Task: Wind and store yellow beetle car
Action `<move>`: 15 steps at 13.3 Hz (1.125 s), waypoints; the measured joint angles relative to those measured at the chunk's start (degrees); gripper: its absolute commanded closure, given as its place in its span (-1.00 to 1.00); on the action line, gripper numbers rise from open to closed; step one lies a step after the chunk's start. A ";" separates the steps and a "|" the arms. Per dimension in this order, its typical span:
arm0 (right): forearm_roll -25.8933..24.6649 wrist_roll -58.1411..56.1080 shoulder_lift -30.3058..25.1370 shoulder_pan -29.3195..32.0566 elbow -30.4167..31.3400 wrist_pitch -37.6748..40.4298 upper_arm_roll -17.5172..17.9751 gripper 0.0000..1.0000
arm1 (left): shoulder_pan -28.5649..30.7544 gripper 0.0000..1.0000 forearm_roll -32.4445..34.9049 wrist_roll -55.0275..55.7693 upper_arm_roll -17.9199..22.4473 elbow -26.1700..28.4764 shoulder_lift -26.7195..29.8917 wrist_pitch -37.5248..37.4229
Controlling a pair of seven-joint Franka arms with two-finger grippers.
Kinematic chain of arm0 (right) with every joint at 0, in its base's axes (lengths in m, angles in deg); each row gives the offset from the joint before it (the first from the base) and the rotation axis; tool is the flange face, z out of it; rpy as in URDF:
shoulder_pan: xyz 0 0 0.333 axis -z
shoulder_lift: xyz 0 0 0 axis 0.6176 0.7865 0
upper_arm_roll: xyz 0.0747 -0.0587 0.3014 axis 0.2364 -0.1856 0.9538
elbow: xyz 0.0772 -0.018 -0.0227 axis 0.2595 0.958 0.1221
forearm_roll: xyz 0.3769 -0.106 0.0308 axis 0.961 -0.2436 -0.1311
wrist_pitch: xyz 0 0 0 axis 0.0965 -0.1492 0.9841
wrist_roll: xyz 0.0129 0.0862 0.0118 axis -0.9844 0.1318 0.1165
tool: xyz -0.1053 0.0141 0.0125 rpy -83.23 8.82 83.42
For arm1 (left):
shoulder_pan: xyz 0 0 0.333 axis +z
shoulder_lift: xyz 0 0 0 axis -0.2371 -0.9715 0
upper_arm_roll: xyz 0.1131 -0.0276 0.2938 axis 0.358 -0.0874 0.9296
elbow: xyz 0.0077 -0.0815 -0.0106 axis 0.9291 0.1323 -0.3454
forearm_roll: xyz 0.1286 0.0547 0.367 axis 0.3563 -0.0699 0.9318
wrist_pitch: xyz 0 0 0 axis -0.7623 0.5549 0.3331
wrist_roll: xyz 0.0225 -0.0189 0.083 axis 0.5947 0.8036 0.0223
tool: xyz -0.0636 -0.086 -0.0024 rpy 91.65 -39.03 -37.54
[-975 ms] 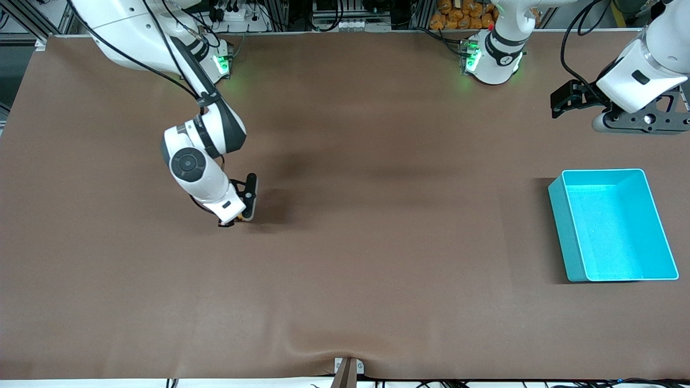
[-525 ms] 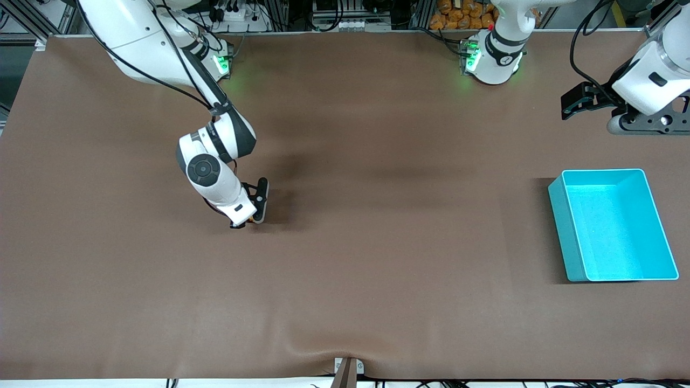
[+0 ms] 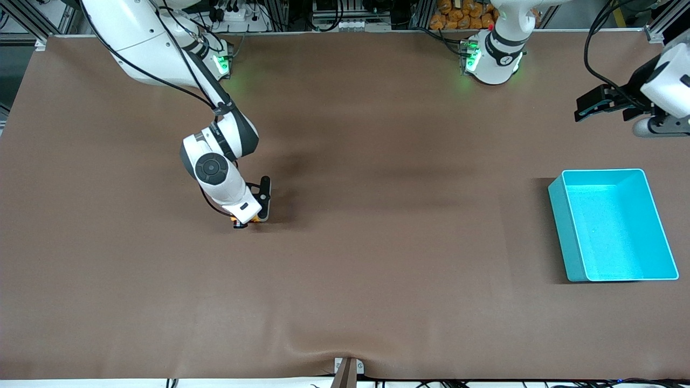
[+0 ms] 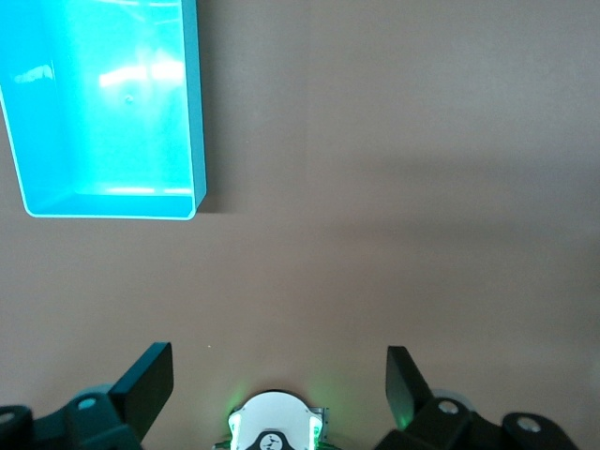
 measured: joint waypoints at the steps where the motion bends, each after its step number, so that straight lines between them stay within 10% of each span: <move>1: -0.35 0.00 -0.01 0.01 0.00 0.21 -0.28 1.00 | -0.01 -1.00 -0.40 2.16 -0.15 0.04 0.00 0.00; 15: -7.55 -0.55 -1.31 3.88 2.30 1.67 -4.96 0.99 | -0.57 -1.00 -2.40 15.06 -1.37 1.11 0.25 0.11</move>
